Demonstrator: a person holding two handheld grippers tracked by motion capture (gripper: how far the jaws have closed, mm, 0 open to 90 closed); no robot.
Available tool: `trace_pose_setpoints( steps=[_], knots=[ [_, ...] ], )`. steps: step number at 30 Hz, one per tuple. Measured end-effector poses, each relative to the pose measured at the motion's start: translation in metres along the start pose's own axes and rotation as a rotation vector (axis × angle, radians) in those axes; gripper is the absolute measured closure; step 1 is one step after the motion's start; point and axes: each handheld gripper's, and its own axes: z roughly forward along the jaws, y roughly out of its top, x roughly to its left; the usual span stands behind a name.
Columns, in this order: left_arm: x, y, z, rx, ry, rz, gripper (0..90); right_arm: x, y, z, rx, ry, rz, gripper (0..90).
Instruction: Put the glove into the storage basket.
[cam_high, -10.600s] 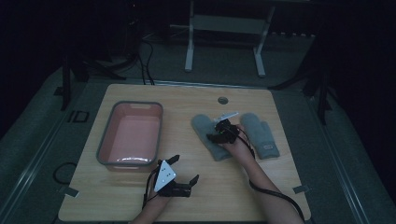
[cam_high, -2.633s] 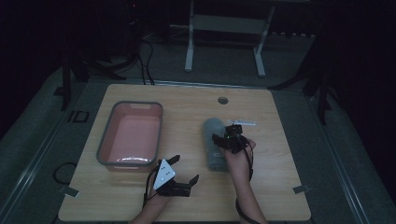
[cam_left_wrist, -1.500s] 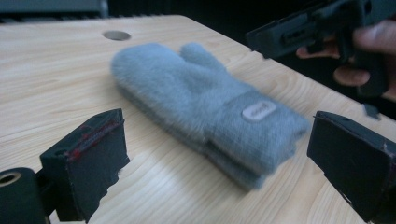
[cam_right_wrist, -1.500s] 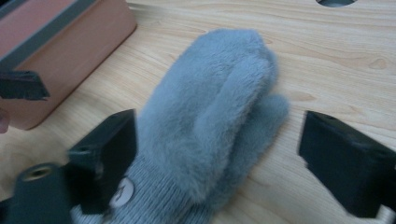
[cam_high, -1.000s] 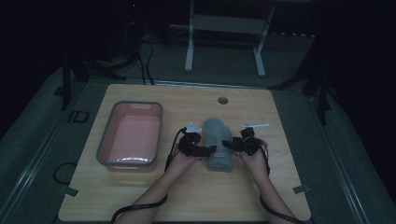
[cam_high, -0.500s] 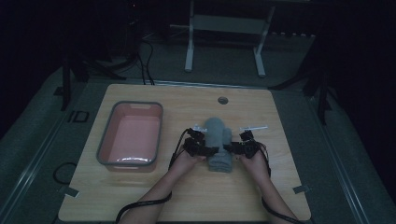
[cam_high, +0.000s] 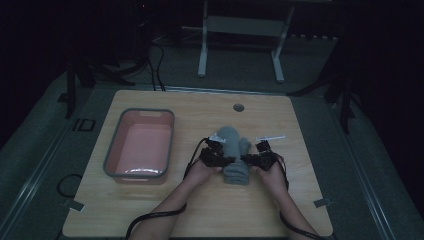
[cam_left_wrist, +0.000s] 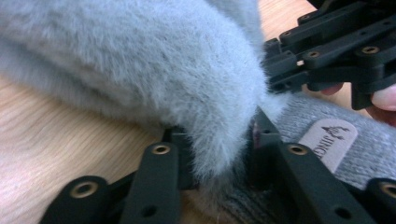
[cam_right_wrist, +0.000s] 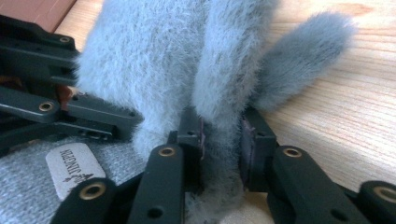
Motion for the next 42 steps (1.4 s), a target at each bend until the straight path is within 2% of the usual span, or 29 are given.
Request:
trace_pose_setpoints(
  steps=[4, 6, 9, 11, 20, 26, 31, 36, 42],
  knots=[
    [0.001, 0.001, -0.001, -0.009, -0.020, -0.004, 78.3, 0.001, -0.003, -0.002, -0.030, -0.002, 0.009, 77.7],
    [-0.004, 0.006, -0.006, -0.005, -0.015, 0.024, 78.9, 0.002, -0.002, -0.005, -0.039, 0.005, 0.021, 79.0],
    [-0.007, 0.012, -0.012, -0.002, -0.022, 0.037, 79.2, 0.004, 0.000, -0.011, -0.046, 0.010, 0.010, 79.7],
    [-0.008, 0.015, -0.016, -0.011, -0.036, 0.029, 79.3, 0.006, 0.003, -0.017, -0.060, 0.017, 0.009, 79.9],
    [-0.014, 0.031, -0.042, -0.036, -0.045, 0.059, 79.4, 0.020, 0.017, -0.039, -0.117, 0.045, -0.012, 80.5],
    [-0.015, 0.041, -0.064, -0.047, -0.045, 0.080, 79.4, 0.035, 0.030, -0.049, -0.144, 0.060, -0.033, 80.7],
    [-0.011, 0.047, -0.087, -0.057, -0.047, 0.098, 79.3, 0.051, 0.042, -0.053, -0.165, 0.077, -0.054, 80.6],
    [-0.006, 0.051, -0.110, -0.062, -0.022, 0.102, 79.3, 0.070, 0.056, -0.051, -0.166, 0.088, -0.071, 80.6],
    [0.003, 0.054, -0.145, -0.068, 0.002, 0.125, 79.2, 0.096, 0.075, -0.047, -0.169, 0.111, -0.093, 80.6]
  ],
)
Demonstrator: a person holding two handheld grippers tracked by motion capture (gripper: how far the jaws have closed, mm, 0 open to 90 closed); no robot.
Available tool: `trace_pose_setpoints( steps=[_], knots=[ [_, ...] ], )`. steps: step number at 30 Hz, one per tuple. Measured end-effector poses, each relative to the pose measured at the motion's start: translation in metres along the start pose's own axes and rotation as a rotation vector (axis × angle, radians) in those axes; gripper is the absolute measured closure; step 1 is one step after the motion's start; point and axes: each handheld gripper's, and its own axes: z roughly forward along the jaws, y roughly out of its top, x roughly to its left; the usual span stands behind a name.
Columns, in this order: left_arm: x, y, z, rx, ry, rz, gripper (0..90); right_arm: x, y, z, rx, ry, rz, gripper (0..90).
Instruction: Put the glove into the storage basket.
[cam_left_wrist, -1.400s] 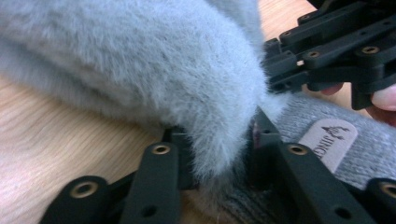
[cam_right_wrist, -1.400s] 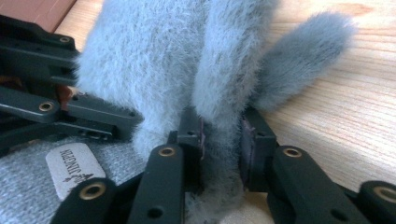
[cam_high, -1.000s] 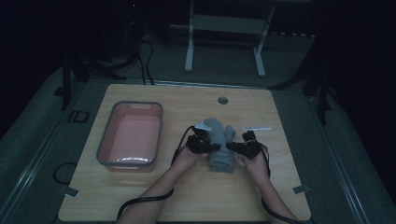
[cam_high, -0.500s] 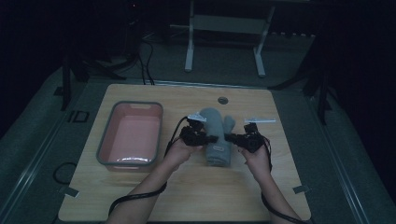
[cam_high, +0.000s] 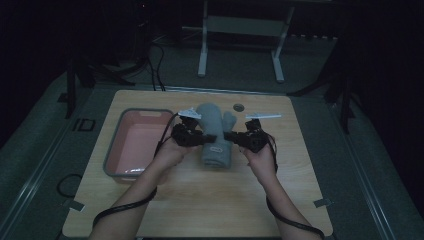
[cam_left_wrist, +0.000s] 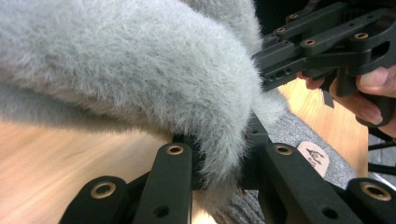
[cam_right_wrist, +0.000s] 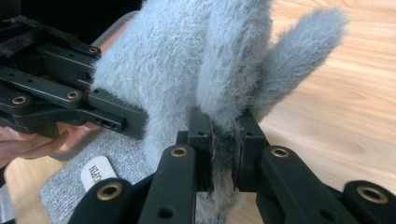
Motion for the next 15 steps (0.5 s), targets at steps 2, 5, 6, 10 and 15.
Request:
trace_pose_setpoints(
  steps=[2, 5, 6, 10, 15],
  knots=[
    [0.004, 0.000, -0.012, -0.001, 0.008, 0.006, 79.2, 0.011, 0.007, 0.006, -0.001, 0.006, -0.016, 80.6],
    [0.010, -0.003, -0.028, -0.006, 0.025, 0.007, 79.2, 0.023, 0.015, 0.015, -0.005, 0.023, -0.024, 80.6],
    [0.012, -0.005, -0.033, -0.007, 0.029, 0.006, 79.2, 0.027, 0.017, 0.019, -0.004, 0.030, -0.025, 80.6],
    [0.021, -0.011, -0.050, -0.006, 0.050, -0.006, 79.1, 0.042, 0.024, 0.034, 0.006, 0.048, -0.026, 80.6],
    [0.035, -0.019, -0.077, 0.002, 0.075, -0.029, 79.1, 0.062, 0.033, 0.056, 0.019, 0.073, -0.033, 80.6]
  ],
)
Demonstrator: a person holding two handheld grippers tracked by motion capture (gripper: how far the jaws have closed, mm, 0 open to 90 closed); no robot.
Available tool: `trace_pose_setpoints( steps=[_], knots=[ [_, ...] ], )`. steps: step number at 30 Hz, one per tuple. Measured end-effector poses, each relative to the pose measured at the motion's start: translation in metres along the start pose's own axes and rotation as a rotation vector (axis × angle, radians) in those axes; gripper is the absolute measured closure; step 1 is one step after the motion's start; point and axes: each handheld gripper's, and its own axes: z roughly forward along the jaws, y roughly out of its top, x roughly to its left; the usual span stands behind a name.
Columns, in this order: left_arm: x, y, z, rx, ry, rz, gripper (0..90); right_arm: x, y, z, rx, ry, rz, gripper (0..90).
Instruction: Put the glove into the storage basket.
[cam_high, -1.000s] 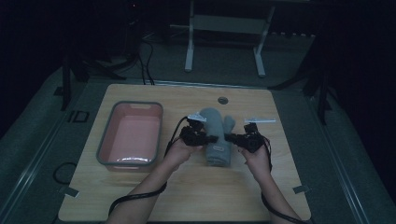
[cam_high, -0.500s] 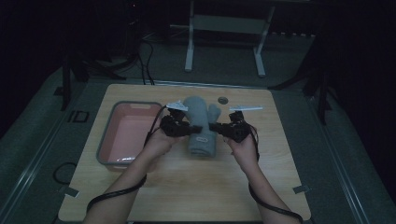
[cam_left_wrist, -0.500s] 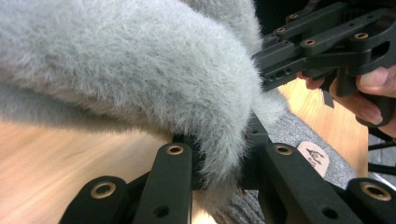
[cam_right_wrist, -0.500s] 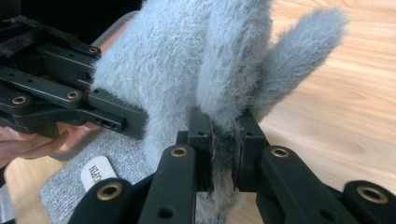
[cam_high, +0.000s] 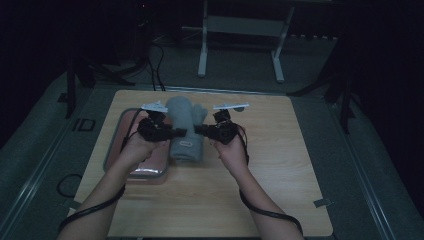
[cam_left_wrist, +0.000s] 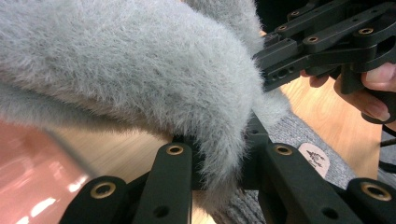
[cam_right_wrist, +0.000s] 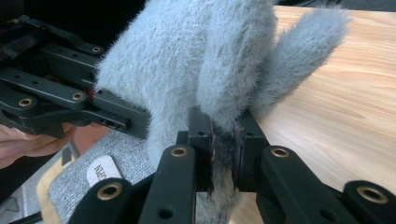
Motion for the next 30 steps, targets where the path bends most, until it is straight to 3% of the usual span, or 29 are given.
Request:
trace_pose_setpoints(
  steps=[6, 10, 19, 23, 30],
  knots=[
    [0.017, -0.009, -0.030, 0.026, 0.030, -0.006, 79.1, 0.022, 0.011, 0.027, 0.014, 0.036, -0.013, 80.6],
    [0.030, -0.019, -0.048, 0.026, 0.049, -0.049, 79.0, 0.037, 0.015, 0.047, 0.024, 0.060, -0.009, 80.6],
    [0.053, -0.048, -0.075, 0.059, 0.091, -0.097, 79.0, 0.064, 0.015, 0.092, 0.075, 0.085, -0.022, 80.5],
    [0.061, -0.056, -0.074, 0.075, 0.108, -0.117, 79.0, 0.068, 0.012, 0.106, 0.096, 0.083, -0.019, 80.5],
    [0.068, -0.067, -0.053, 0.148, 0.136, -0.133, 79.1, 0.059, 0.000, 0.128, 0.157, 0.045, -0.002, 80.5]
  ],
)
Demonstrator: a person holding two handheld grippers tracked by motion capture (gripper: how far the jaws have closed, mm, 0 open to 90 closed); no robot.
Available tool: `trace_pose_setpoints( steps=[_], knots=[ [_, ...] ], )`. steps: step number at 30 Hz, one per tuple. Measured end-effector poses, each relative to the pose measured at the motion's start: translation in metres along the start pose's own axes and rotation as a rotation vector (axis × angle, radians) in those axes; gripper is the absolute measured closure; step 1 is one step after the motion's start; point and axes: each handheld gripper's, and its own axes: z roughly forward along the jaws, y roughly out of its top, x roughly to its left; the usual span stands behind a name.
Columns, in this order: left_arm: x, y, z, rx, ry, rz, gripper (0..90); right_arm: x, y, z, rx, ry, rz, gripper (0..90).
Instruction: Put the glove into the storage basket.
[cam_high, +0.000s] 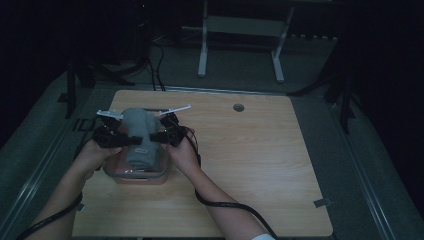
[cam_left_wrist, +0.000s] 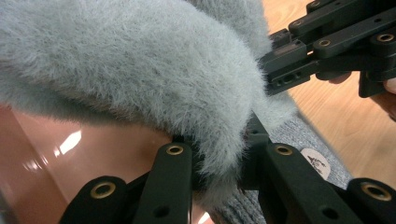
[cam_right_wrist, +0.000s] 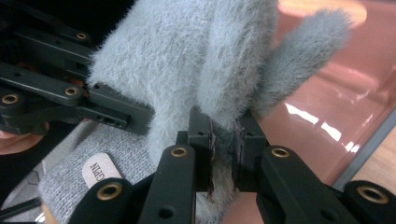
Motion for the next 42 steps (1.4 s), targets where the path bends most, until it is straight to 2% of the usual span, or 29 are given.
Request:
trace_pose_setpoints(
  steps=[4, 7, 13, 17, 20, 23, 27, 28, 29, 30, 34, 36, 39, 41, 42],
  knots=[
    [0.001, 0.000, 0.013, 0.056, 0.039, -0.008, 79.0, -0.002, -0.004, 0.012, 0.032, -0.053, -0.007, 80.4],
    [0.000, 0.002, 0.023, 0.102, 0.068, 0.004, 78.9, -0.002, -0.005, 0.020, 0.064, -0.104, -0.026, 80.1],
    [0.003, 0.000, 0.039, 0.146, 0.062, -0.014, 78.8, -0.004, -0.007, 0.025, 0.119, -0.164, -0.061, 72.8],
    [0.006, -0.002, 0.053, 0.190, 0.059, -0.047, 78.4, -0.001, -0.005, 0.014, 0.083, -0.164, -0.099, 63.4],
    [0.008, -0.003, 0.057, 0.203, 0.058, -0.069, 77.0, 0.000, -0.003, 0.002, 0.035, -0.147, -0.105, 58.1],
    [0.007, -0.003, 0.057, 0.223, 0.100, -0.066, 69.4, -0.001, -0.003, -0.010, -0.001, -0.138, -0.107, 55.2],
    [0.004, -0.003, 0.057, 0.220, 0.178, -0.031, 50.3, -0.006, -0.007, -0.019, -0.021, -0.120, -0.099, 51.6],
    [0.003, -0.002, 0.057, 0.221, 0.211, -0.031, 45.3, -0.007, -0.009, -0.021, -0.024, -0.112, -0.103, 49.1],
    [0.002, -0.002, 0.058, 0.229, 0.256, -0.018, 37.0, -0.009, -0.010, -0.022, -0.021, -0.105, -0.100, 47.5],
    [0.001, -0.002, 0.059, 0.230, 0.282, 0.002, 31.3, -0.010, -0.012, -0.022, -0.015, -0.101, -0.103, 45.5],
    [-0.004, -0.002, 0.059, 0.238, 0.363, 0.036, 20.1, -0.018, -0.017, -0.024, -0.007, -0.093, -0.097, 35.0],
    [-0.005, -0.003, 0.057, 0.223, 0.370, 0.034, 16.6, -0.022, -0.020, -0.025, -0.010, -0.086, -0.085, 28.0],
    [-0.002, -0.004, 0.050, 0.167, 0.357, 0.017, 10.0, -0.027, -0.023, -0.029, -0.003, -0.072, -0.104, 20.1],
    [-0.001, -0.006, 0.043, 0.102, 0.363, -0.005, 8.2, -0.030, -0.025, -0.032, 0.003, -0.060, -0.112, 20.1],
    [-0.002, -0.007, 0.040, 0.071, 0.371, -0.003, 6.8, -0.031, -0.025, -0.034, 0.003, -0.065, -0.115, 20.1]
  ],
)
